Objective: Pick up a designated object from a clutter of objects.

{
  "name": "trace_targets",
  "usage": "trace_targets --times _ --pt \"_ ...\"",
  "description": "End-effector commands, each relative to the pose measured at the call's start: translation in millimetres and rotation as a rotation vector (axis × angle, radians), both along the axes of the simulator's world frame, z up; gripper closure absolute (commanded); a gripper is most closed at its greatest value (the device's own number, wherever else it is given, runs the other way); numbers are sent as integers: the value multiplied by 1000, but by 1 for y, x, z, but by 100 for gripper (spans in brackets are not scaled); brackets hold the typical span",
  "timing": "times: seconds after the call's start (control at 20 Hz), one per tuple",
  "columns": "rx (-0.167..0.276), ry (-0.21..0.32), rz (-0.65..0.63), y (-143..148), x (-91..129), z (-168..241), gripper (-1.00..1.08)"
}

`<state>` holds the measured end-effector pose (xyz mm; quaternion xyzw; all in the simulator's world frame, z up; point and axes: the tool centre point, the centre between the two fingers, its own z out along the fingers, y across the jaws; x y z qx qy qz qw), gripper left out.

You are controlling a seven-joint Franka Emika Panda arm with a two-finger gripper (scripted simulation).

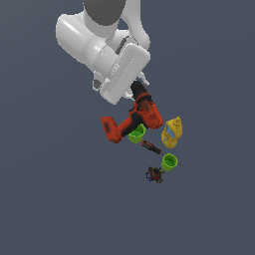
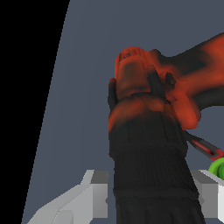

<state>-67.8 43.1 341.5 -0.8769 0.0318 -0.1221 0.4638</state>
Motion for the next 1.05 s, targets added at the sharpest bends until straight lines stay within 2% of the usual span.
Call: trace_targets --times 0.0,0.5,1.0 --pt "-2 -6 0 -5 -9 25 108" --pt "-2 -8 0 -21 -36 93 108" --pt "1 -10 1 -24 -39 107 108"
